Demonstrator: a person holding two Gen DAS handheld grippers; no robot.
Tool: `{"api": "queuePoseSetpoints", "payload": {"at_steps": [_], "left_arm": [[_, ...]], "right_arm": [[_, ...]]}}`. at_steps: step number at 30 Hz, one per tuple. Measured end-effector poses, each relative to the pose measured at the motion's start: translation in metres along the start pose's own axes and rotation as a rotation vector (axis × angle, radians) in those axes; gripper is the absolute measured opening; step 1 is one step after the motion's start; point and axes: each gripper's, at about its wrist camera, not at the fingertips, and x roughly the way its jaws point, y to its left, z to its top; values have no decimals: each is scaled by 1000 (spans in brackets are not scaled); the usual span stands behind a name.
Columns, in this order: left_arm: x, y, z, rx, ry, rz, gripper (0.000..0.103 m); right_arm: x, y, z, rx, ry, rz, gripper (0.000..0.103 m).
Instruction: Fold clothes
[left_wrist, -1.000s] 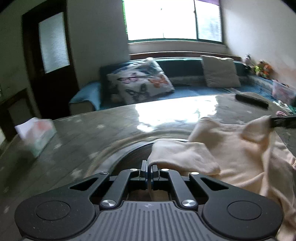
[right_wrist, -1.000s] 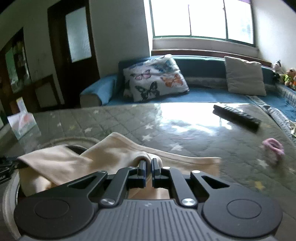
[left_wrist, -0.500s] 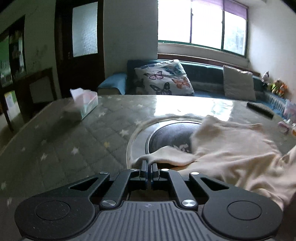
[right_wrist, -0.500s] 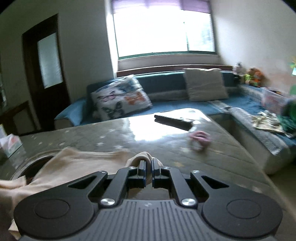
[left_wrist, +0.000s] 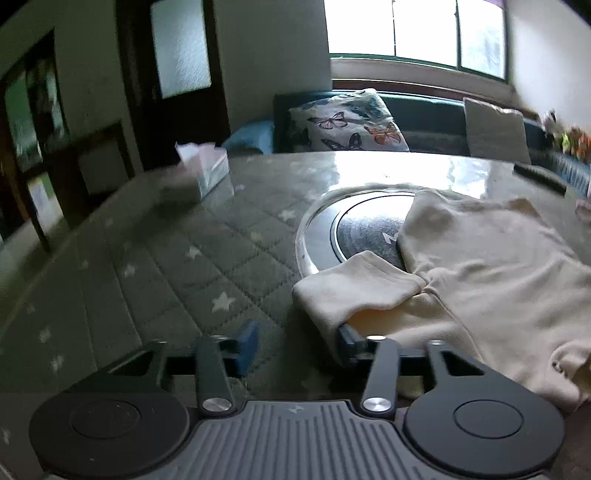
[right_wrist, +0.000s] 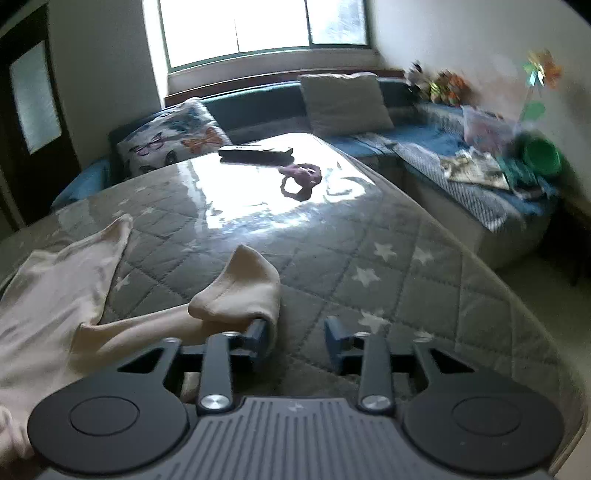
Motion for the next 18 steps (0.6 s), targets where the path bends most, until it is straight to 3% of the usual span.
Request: {"api": "queuePoseSetpoints", "payload": {"at_steps": [4, 9, 13, 15, 18], "left_arm": [[0, -15, 0, 78, -22, 27, 74], [11, -27, 3, 159, -33, 48, 83], [18, -27, 9, 171, -57, 89, 83], [21, -23, 12, 158, -58, 82, 83], [22, -26, 9, 215, -58, 53, 86]], "right_arm": [[3, 18, 2, -100, -19, -11, 58], [10, 33, 8, -171, -34, -12, 68], [8, 15, 25, -78, -88, -72, 73], [6, -1, 31, 12, -100, -91, 73], [0, -7, 30, 31, -92, -76, 73]]}}
